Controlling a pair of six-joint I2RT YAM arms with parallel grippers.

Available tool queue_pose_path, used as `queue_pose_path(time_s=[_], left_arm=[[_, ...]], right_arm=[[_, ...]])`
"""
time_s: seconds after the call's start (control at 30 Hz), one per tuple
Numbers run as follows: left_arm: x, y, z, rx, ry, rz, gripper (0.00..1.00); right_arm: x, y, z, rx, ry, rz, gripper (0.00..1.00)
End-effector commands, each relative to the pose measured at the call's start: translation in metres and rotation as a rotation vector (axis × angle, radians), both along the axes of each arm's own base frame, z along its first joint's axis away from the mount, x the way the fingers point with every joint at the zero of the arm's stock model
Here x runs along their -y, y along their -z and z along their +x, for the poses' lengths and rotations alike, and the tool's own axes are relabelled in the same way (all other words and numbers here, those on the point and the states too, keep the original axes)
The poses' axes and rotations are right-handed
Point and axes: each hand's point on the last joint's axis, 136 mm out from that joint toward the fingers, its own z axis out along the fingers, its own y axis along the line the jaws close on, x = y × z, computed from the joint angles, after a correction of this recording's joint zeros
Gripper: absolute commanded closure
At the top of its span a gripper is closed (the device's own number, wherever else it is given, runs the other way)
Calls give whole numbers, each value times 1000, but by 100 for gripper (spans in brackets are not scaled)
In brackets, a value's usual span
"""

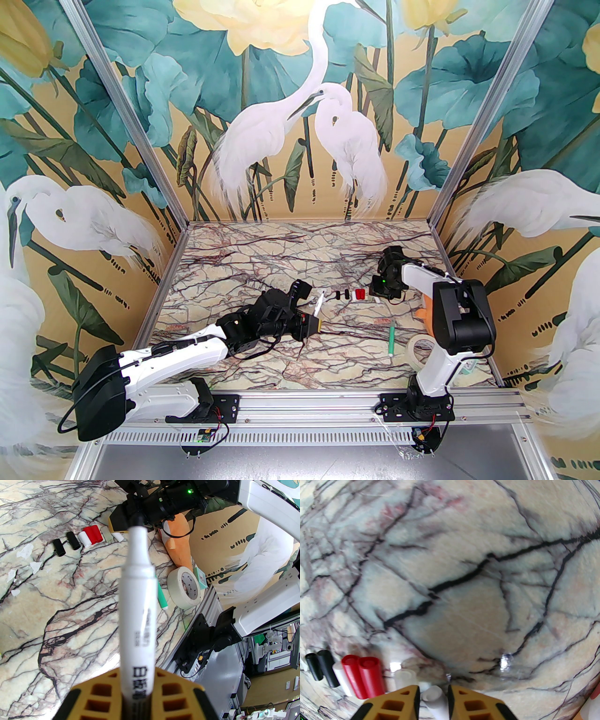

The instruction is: Open the pen caps

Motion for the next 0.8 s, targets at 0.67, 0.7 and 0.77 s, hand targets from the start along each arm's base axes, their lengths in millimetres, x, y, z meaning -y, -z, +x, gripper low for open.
queue_pose_path(time_s=[0.67, 0.7, 0.77], left_arm=[[-42, 63, 40, -80, -324, 329, 94], [-44, 66, 43, -81, -342, 353, 93], [-48, 71, 48, -83, -374, 396, 93]], right_arm=[[-90, -114, -72, 349, -92, 353, 49], [-98, -119, -78, 365, -112, 375, 45], [-110, -129, -88, 396, -147, 409, 41]])
